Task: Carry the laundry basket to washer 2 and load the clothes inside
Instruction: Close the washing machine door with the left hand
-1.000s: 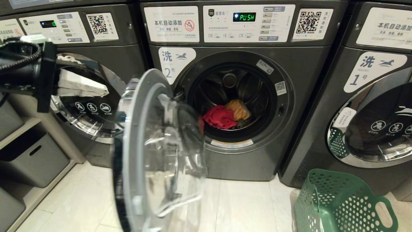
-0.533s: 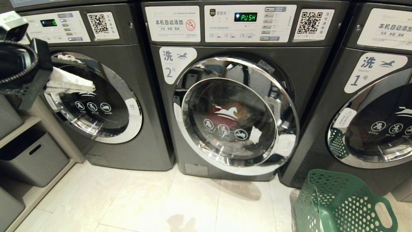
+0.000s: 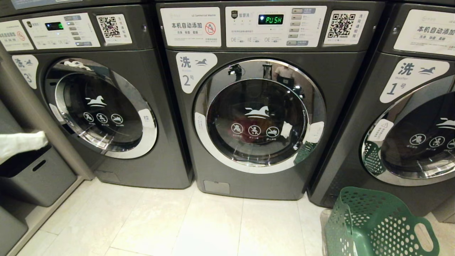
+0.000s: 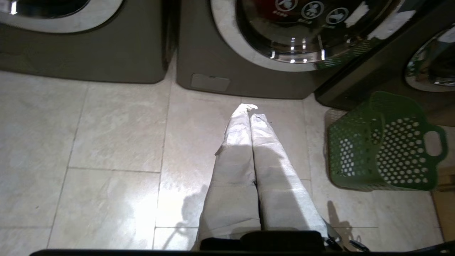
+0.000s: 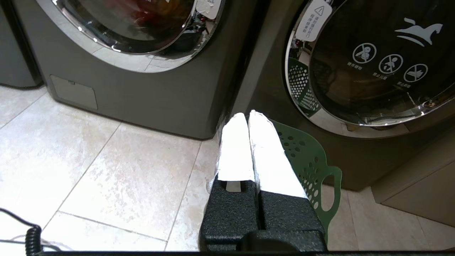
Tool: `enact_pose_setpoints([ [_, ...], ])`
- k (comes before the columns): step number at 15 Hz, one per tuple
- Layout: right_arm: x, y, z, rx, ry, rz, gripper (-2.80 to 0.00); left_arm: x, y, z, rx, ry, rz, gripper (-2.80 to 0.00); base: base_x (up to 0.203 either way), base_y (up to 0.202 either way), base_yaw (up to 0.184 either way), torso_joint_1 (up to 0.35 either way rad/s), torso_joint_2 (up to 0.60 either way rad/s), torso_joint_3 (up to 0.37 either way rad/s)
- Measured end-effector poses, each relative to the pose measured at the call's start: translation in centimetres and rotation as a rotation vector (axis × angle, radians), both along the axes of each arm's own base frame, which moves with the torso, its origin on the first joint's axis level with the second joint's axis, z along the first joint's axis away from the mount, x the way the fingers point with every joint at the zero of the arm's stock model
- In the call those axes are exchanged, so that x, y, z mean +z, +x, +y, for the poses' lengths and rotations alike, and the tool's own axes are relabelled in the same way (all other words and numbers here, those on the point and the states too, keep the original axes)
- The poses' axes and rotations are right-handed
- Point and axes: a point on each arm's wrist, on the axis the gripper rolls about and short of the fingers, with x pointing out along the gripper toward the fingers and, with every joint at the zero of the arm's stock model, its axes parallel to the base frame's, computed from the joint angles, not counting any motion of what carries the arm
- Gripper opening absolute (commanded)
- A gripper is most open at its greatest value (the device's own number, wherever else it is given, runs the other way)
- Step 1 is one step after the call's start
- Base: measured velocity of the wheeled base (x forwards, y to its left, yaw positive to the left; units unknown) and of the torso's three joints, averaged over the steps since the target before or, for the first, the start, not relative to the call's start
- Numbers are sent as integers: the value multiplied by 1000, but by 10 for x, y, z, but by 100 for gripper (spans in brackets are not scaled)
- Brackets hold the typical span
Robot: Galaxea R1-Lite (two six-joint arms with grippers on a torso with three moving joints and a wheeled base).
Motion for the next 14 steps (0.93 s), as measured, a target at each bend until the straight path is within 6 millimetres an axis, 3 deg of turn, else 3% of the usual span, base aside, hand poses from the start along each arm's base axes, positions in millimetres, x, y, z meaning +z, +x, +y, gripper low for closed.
enact_pose_setpoints([
  [5,0,-1,1,47,1,15,-280,-80,-58,17,158,78,19,-280,0,0,0,0,0,0],
  [8,14,-3,2,101,10,3,-280,-106,-76,21,166,64,-17,-280,0,0,0,0,0,0],
  [11,58,4,5,245,92,54,-280,-98,-61,16,106,17,-72,-280,0,0,0,0,0,0],
  [13,90,25,8,355,158,145,-280,-78,-27,7,90,-14,-90,-280,0,0,0,0,0,0],
  [14,108,42,9,404,186,188,-280,-65,0,1,86,-34,-93,-280,0,0,0,0,0,0],
])
